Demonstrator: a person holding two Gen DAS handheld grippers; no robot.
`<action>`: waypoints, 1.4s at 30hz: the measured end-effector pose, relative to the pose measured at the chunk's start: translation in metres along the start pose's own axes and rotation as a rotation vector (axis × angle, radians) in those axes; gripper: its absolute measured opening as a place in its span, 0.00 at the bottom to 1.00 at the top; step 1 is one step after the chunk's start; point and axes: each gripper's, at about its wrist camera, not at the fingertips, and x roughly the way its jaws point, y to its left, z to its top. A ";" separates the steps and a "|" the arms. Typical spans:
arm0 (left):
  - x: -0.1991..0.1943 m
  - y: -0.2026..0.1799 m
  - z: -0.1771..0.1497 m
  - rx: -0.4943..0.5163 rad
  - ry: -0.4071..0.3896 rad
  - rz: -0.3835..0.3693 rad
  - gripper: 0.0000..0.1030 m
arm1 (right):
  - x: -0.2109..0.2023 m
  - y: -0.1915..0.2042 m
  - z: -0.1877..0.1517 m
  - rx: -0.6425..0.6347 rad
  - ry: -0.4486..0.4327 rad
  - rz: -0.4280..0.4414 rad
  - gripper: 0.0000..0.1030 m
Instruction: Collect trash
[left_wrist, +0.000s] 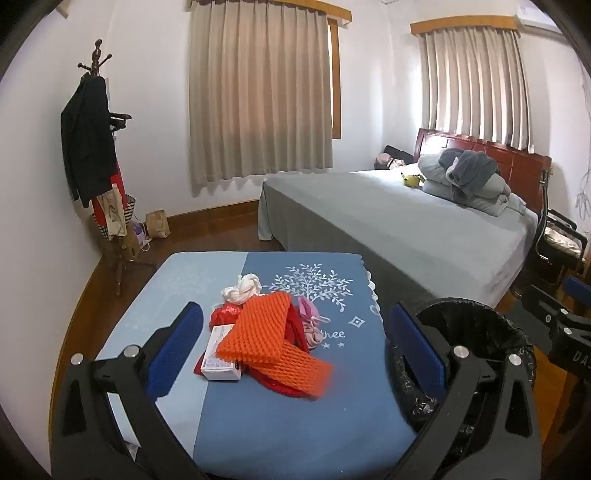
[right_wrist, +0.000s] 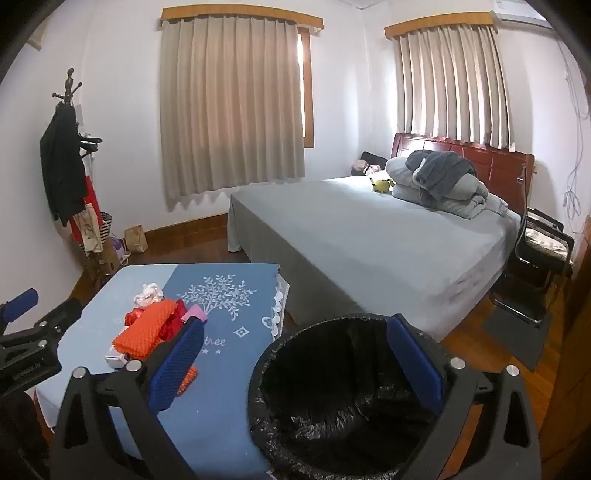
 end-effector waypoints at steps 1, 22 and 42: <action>0.000 0.000 0.000 0.001 0.001 0.000 0.95 | -0.001 0.000 0.000 -0.004 -0.006 -0.002 0.94; -0.005 0.007 0.007 0.001 -0.007 0.008 0.95 | -0.001 -0.002 0.001 0.003 -0.003 0.002 0.94; -0.004 0.004 0.007 0.004 -0.008 0.011 0.95 | -0.001 -0.003 0.002 0.004 0.000 0.002 0.94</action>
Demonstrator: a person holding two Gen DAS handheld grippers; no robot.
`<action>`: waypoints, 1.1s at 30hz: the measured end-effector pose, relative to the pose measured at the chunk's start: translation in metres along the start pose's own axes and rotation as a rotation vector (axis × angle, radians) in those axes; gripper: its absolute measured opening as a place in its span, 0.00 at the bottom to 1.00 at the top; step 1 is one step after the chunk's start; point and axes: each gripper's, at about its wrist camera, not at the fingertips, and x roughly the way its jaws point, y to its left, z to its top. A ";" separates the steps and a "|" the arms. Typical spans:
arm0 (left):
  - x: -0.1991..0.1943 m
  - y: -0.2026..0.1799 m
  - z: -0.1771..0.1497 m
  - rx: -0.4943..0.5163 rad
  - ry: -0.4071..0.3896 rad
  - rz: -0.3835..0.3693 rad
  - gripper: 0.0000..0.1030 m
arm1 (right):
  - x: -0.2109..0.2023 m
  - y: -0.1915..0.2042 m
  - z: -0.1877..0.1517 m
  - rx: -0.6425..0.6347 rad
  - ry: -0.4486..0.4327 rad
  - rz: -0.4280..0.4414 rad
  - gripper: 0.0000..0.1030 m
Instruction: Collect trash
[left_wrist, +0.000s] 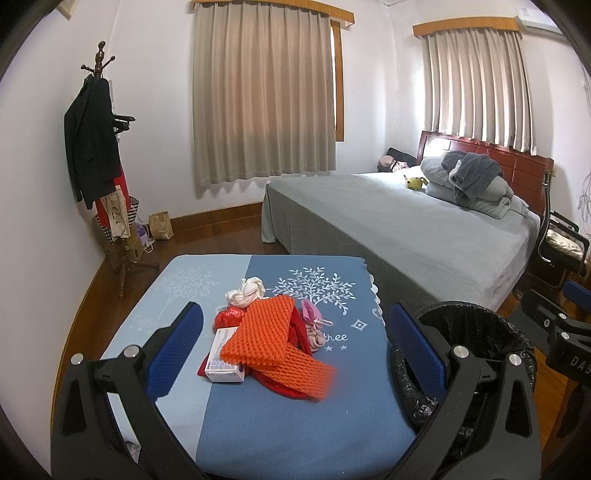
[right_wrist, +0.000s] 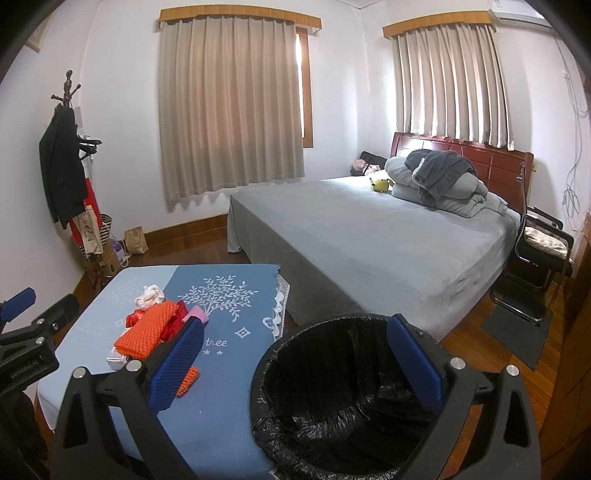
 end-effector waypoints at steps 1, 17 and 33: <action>0.000 0.000 0.001 0.000 0.000 0.000 0.95 | 0.000 0.000 0.000 0.001 0.000 0.000 0.94; 0.000 0.000 0.000 0.000 -0.001 -0.001 0.95 | 0.000 -0.001 0.000 0.004 0.005 -0.001 0.94; -0.001 0.000 0.000 -0.003 0.001 0.000 0.95 | 0.000 -0.001 0.001 0.004 0.007 0.000 0.94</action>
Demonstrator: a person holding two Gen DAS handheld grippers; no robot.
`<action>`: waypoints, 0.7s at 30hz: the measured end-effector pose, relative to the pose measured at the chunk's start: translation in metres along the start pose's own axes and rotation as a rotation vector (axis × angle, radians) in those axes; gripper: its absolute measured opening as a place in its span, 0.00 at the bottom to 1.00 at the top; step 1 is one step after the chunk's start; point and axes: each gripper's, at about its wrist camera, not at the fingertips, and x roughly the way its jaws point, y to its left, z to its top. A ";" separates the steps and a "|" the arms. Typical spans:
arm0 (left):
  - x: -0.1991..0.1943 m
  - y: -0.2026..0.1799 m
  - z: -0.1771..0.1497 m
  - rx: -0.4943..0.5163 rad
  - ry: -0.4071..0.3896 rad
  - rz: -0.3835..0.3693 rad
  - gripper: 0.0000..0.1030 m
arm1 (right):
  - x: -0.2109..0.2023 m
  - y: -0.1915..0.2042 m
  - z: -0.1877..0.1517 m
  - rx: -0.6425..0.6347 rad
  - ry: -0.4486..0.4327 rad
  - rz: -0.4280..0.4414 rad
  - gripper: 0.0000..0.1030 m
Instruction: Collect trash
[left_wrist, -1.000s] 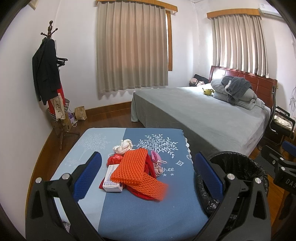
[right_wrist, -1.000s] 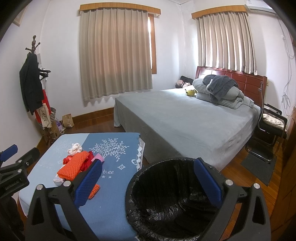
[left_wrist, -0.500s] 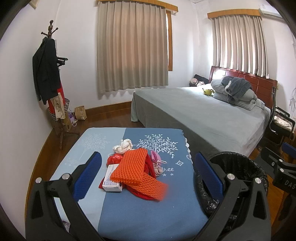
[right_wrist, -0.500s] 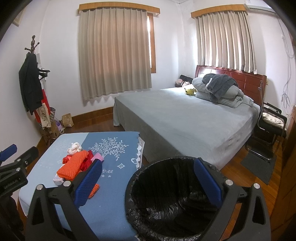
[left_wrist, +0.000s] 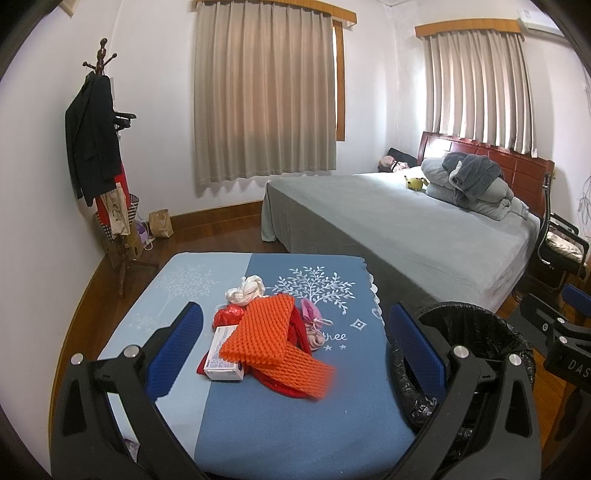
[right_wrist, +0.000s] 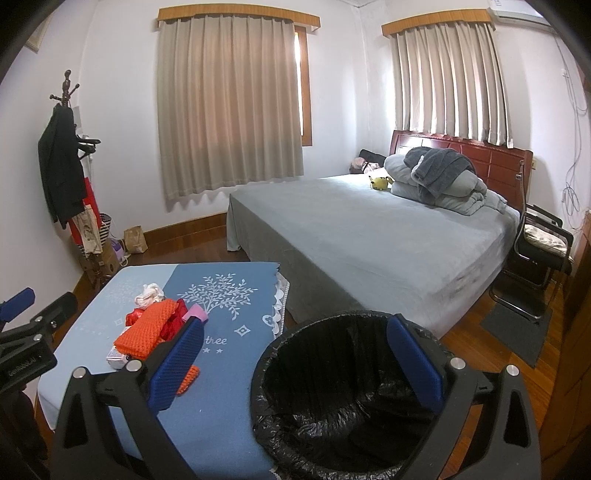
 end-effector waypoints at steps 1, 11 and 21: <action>0.000 0.000 0.000 0.000 0.000 0.000 0.95 | 0.000 0.000 0.000 0.000 0.001 0.001 0.94; 0.000 0.000 -0.001 -0.002 0.002 0.000 0.95 | 0.000 0.000 0.000 0.001 0.002 0.001 0.94; 0.004 -0.002 -0.007 -0.011 0.014 0.002 0.95 | 0.008 0.009 -0.012 -0.002 0.009 0.005 0.94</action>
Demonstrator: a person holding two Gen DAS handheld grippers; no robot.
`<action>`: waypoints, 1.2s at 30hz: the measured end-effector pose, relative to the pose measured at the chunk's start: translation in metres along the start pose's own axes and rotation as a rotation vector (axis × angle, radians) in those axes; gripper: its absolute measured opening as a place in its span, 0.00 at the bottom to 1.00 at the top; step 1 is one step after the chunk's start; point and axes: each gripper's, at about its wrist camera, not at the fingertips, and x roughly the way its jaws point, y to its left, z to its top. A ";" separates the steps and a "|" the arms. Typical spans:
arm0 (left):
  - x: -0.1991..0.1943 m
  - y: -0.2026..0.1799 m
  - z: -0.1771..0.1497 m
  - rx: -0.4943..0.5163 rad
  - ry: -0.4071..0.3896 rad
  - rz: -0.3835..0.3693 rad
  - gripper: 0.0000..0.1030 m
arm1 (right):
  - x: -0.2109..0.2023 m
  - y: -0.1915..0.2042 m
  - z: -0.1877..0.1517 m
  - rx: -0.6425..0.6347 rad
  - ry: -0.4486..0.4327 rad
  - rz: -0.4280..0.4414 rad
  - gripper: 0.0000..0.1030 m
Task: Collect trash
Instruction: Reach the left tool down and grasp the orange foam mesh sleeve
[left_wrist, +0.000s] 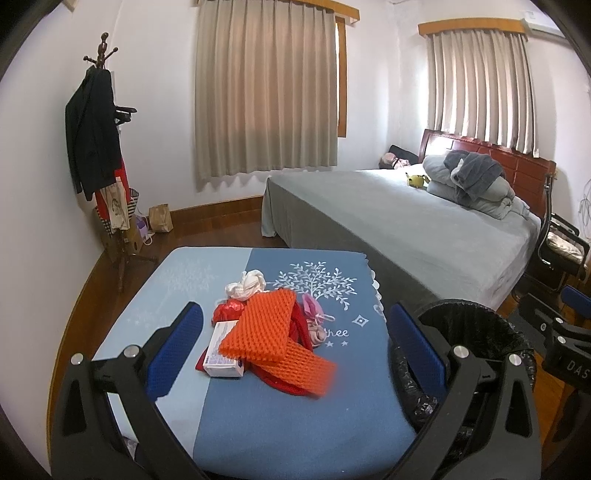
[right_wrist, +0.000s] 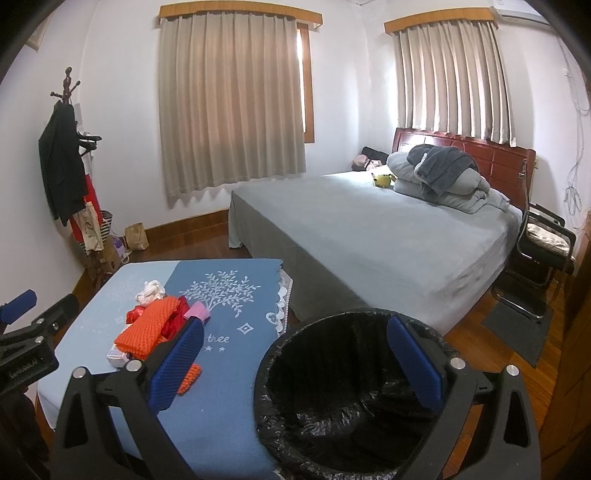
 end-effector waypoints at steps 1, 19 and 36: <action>0.004 0.003 -0.002 -0.003 0.001 0.000 0.95 | 0.002 0.002 0.000 0.000 0.001 0.002 0.94; 0.101 0.094 -0.051 -0.042 0.090 0.151 0.95 | 0.093 0.061 -0.025 -0.042 0.039 0.113 0.94; 0.197 0.071 -0.065 0.013 0.174 0.040 0.95 | 0.160 0.083 -0.034 -0.065 0.116 0.086 0.91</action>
